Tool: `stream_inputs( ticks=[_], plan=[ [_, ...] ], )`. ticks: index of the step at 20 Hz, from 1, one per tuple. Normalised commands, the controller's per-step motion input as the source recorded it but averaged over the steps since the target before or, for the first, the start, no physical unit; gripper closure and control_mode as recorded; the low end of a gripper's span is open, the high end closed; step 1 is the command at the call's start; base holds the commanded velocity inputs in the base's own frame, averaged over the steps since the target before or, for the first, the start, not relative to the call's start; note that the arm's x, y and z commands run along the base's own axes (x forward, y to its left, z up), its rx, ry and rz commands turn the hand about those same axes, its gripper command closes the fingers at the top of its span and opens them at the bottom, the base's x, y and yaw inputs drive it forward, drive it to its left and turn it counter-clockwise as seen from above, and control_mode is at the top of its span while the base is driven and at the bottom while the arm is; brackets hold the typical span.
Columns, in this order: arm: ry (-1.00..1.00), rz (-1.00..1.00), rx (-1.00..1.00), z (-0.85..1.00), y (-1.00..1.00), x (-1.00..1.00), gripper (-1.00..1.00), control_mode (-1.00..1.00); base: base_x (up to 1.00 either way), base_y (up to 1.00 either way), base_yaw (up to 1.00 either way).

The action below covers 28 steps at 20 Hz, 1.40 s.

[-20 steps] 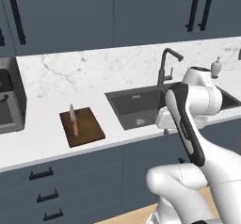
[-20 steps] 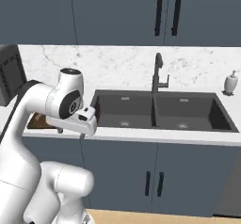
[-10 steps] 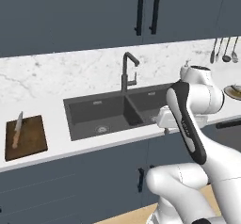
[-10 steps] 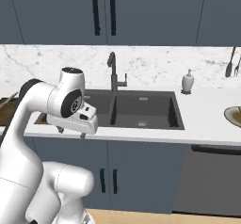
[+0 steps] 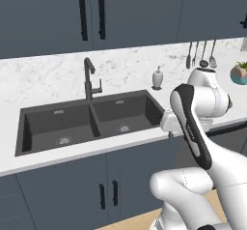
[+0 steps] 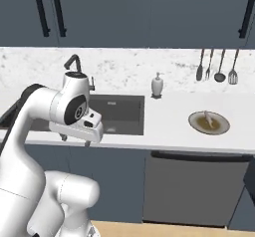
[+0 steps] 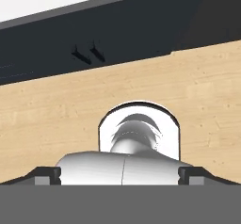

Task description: Pick up the knife from the drawer and place it on the cutting board. Then place the meat from the plate to the cutting board.

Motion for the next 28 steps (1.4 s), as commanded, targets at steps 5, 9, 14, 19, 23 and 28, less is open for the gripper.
stream_inputs(
  ticks=[5,9,14,19,23,28],
  plan=[
    [0.0,0.0,0.0,0.0,0.0,0.0,-1.0,1.0,0.0,-0.62,0.0],
    [0.0,0.0,0.0,0.0,0.0,0.0,-1.0,1.0,0.0,-0.41,-0.02],
    [0.0,0.0,0.0,0.0,0.0,0.0,-1.0,1.0,0.05,-0.54,-0.05],
    [0.0,0.0,0.0,0.0,0.0,0.0,-1.0,1.0,0.06,-0.62,-0.02],
    [0.0,0.0,0.0,0.0,0.0,0.0,-1.0,1.0,0.18,-0.47,-0.03],
    [0.0,0.0,0.0,0.0,0.0,0.0,-1.0,1.0,0.27,-0.18,-0.01]
  ],
)
